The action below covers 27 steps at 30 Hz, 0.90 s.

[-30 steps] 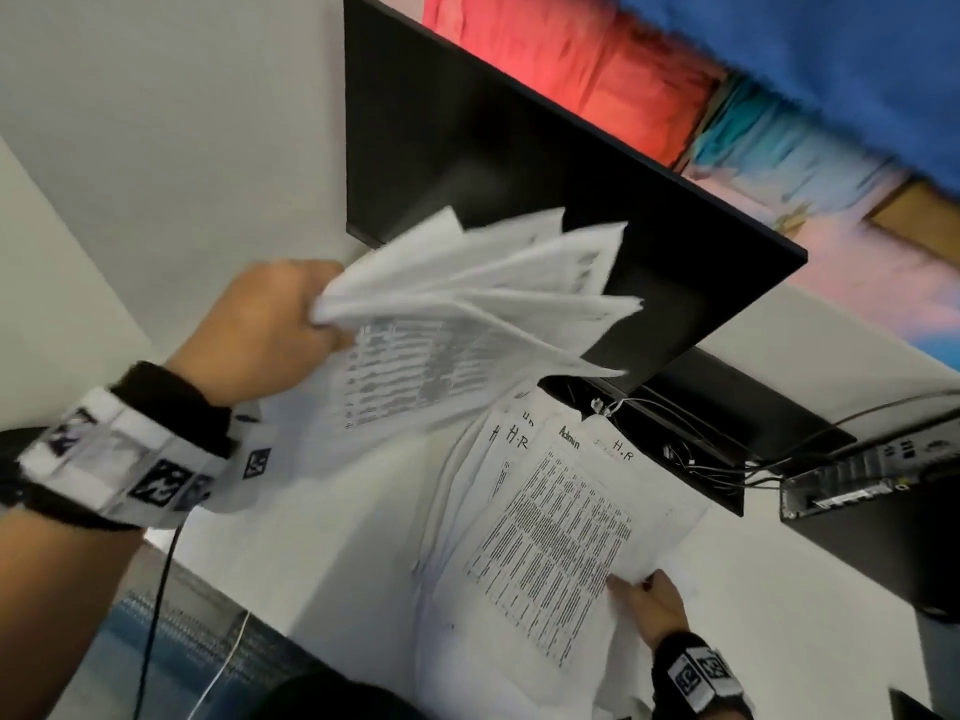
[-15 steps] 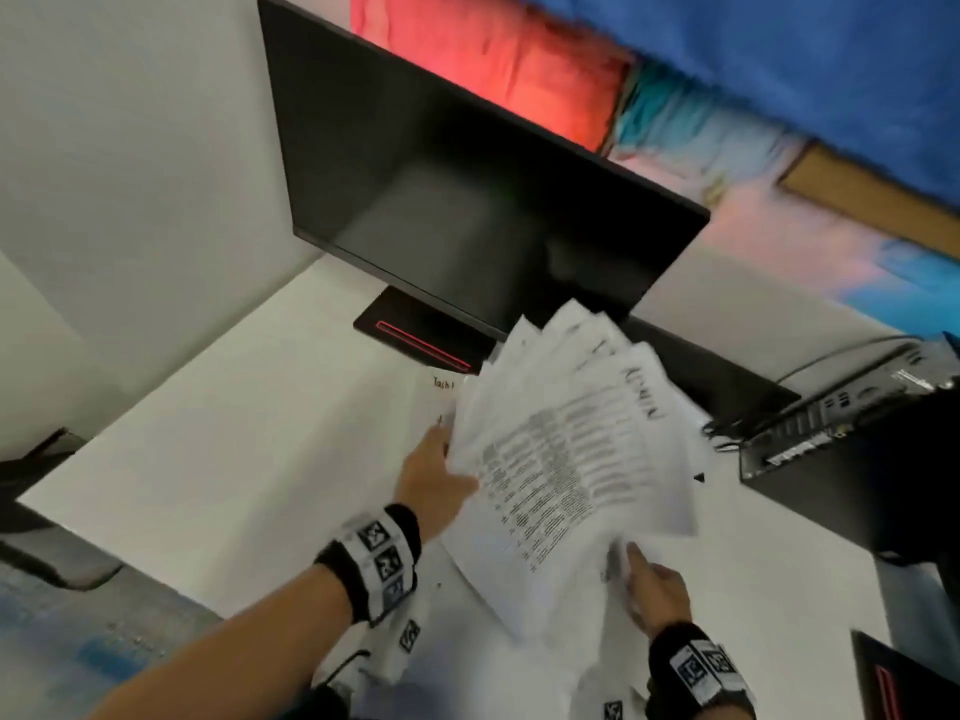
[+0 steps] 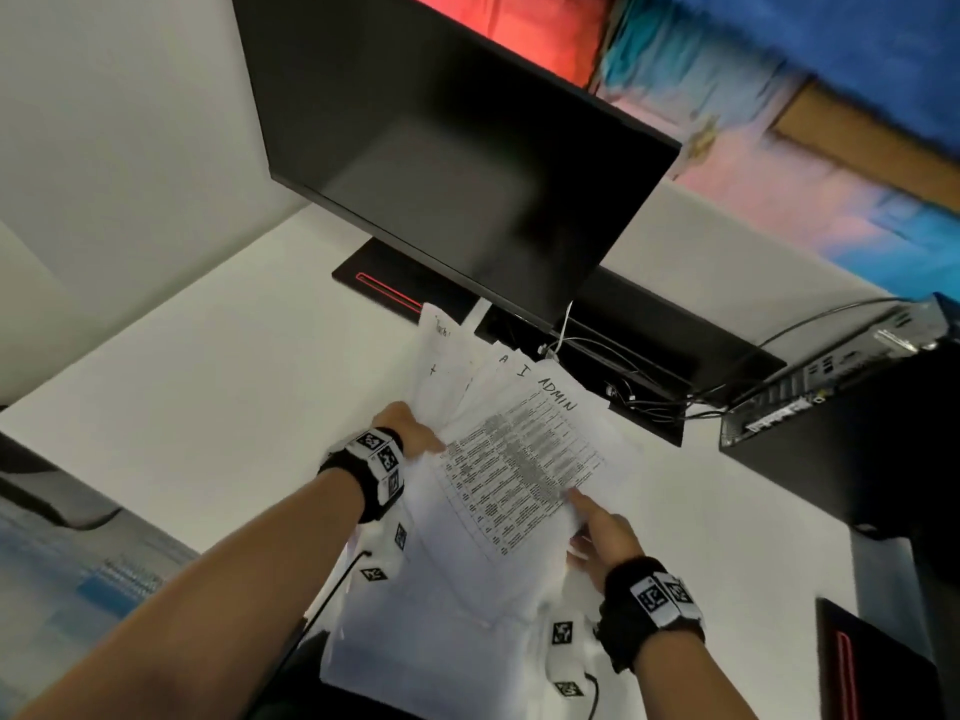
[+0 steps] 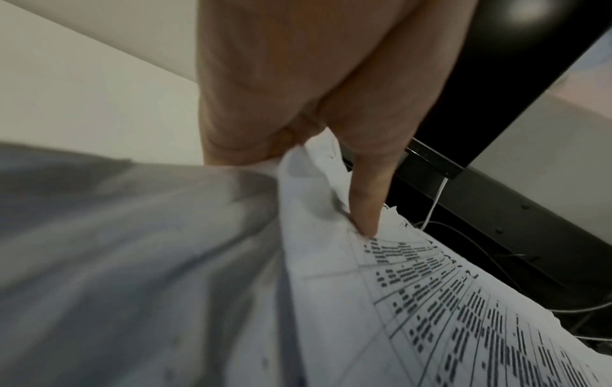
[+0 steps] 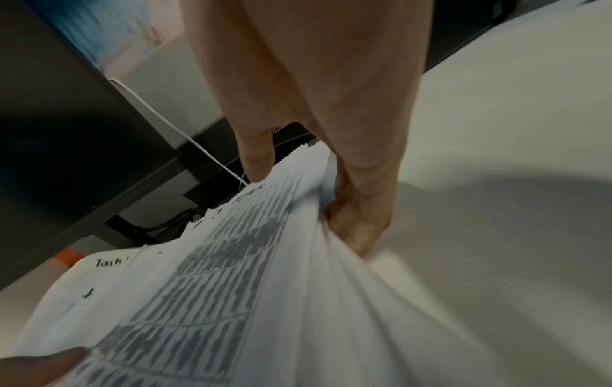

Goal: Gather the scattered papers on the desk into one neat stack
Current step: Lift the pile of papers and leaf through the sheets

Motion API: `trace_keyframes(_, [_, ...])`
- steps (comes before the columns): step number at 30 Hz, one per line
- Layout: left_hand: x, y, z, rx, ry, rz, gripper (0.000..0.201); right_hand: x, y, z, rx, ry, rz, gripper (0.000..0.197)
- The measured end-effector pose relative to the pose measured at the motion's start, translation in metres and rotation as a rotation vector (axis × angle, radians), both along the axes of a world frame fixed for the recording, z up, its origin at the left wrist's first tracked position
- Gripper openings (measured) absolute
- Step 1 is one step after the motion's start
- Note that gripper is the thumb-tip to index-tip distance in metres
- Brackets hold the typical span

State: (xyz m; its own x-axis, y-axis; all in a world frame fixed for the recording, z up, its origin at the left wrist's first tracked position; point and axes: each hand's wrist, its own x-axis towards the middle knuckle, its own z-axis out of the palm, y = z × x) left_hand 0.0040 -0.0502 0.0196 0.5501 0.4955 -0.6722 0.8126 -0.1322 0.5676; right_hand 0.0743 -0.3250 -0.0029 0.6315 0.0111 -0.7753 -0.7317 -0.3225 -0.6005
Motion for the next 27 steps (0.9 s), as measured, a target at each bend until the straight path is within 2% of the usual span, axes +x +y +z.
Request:
trace_keyframes(3, [0.003,-0.011,0.003,0.019,-0.080,-0.112,0.057,-0.006,-0.003,0.002,-0.051,0.015,-0.038,0.032])
trace_keyframes(7, [0.002,-0.027,0.028,0.101,-0.325,-0.253,0.050,-0.015,-0.021,0.003,-0.142,0.107,-0.082,0.042])
trace_keyframes(10, [-0.002,-0.031,0.059,0.060,-0.533,-0.274,0.046,-0.018,-0.031,0.005,-0.106,0.123,-0.072,0.060])
trace_keyframes(12, [-0.007,-0.024,0.082,-0.047,-0.663,-0.247,0.047,-0.021,-0.029,0.016,-0.048,0.109,-0.053,0.075])
trace_keyframes(15, [-0.016,-0.002,0.112,-0.249,-0.834,-0.198,0.055,-0.023,-0.016,0.036,0.302,-0.073,-0.124,0.094])
trace_keyframes(17, [-0.020,0.017,0.123,-0.387,-0.899,-0.182,0.061,-0.020,-0.008,0.062,0.611,-0.215,-0.220,0.079])
trace_keyframes(19, [-0.021,0.030,0.133,-0.408,-0.895,-0.215,0.063,-0.014,0.000,0.092,0.765,-0.321,-0.235,0.059])
trace_keyframes(21, [-0.019,0.034,0.141,-0.357,-0.885,-0.251,0.062,-0.008,0.015,0.121,0.777,-0.465,-0.154,0.060])
trace_keyframes(24, [-0.014,0.028,0.153,-0.216,-0.933,-0.175,0.049,-0.007,0.045,0.156,0.588,-0.745,-0.077,0.060])
trace_keyframes(27, [-0.009,0.027,0.164,-0.147,-1.076,0.016,0.036,-0.014,0.066,0.183,0.439,-1.019,-0.036,0.033])
